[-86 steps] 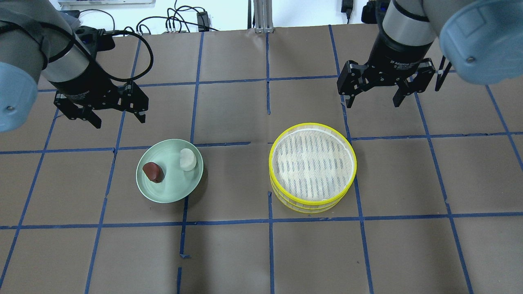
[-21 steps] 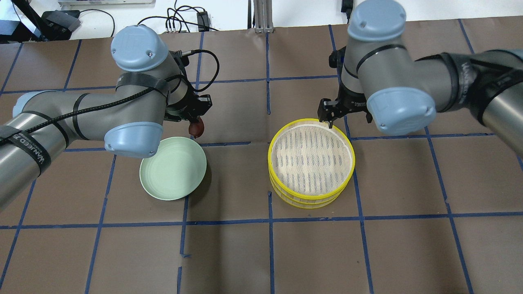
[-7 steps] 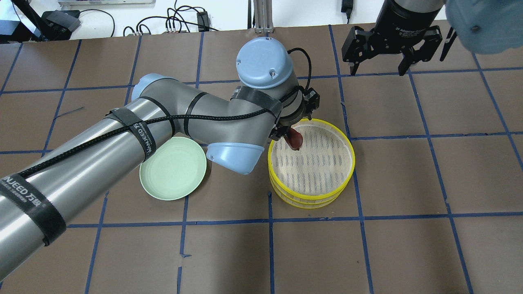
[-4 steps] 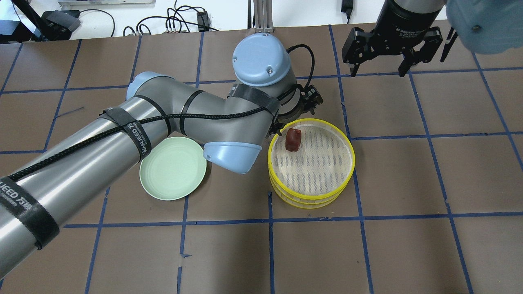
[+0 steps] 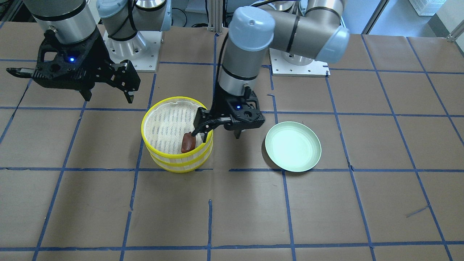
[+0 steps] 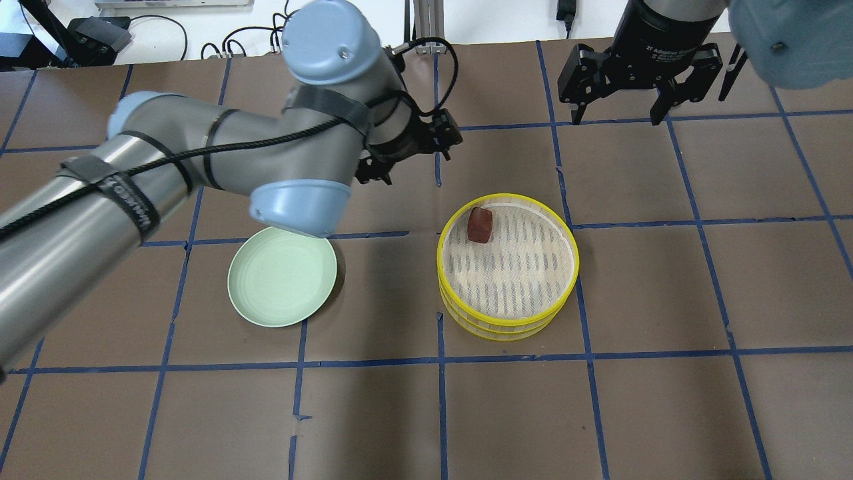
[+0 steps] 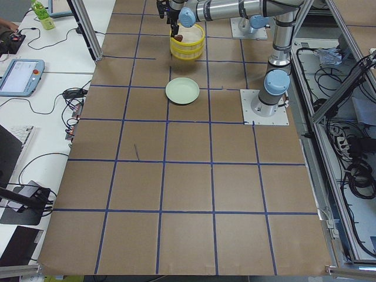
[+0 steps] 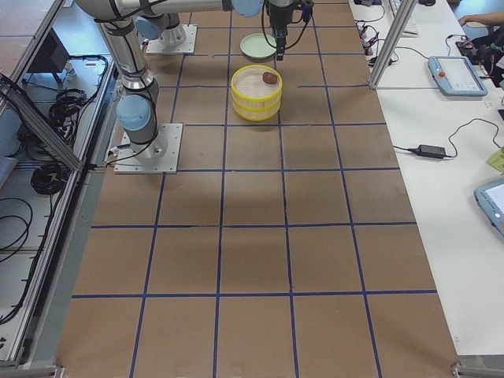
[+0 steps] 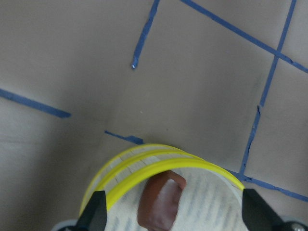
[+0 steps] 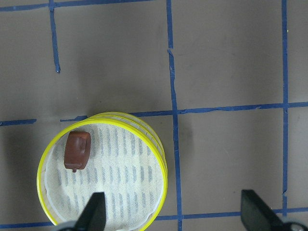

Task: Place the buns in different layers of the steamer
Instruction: 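Open left gripper and raise it away from the steamer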

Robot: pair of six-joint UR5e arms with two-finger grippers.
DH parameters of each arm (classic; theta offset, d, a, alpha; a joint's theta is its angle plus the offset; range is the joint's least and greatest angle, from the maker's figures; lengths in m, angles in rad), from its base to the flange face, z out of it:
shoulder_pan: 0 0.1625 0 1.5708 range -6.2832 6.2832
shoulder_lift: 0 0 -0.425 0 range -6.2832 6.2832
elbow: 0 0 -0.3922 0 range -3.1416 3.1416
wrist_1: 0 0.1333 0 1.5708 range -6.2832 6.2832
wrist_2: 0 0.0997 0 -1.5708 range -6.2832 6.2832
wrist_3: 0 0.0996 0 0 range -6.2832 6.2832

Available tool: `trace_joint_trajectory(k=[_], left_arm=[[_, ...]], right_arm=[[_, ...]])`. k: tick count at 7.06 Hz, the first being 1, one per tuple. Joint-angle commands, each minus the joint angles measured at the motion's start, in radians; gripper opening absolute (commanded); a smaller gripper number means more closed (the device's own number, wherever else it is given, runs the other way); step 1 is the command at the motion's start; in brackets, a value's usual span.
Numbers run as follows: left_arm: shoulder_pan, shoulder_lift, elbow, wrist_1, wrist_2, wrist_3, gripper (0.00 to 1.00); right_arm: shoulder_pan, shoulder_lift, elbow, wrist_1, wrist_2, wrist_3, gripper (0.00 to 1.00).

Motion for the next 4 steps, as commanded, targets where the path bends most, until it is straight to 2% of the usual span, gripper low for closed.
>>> trace_joint_trajectory(k=[1, 3, 4], left_arm=[[0.190, 0.119, 0.006, -0.216, -0.003, 0.315, 1.00], [0.277, 0.223, 0.072, -0.471, 0.008, 0.430, 1.00], [0.313, 0.233, 0.124, -0.574, 0.010, 0.435, 1.00]], right_arm=[[-0.001, -0.001, 0.000, 0.003, -0.002, 0.000, 1.00], [0.001, -0.001, -0.001, 0.023, -0.028, 0.018, 1.00], [0.001, -0.001, -0.001, 0.023, -0.027, 0.018, 1.00]])
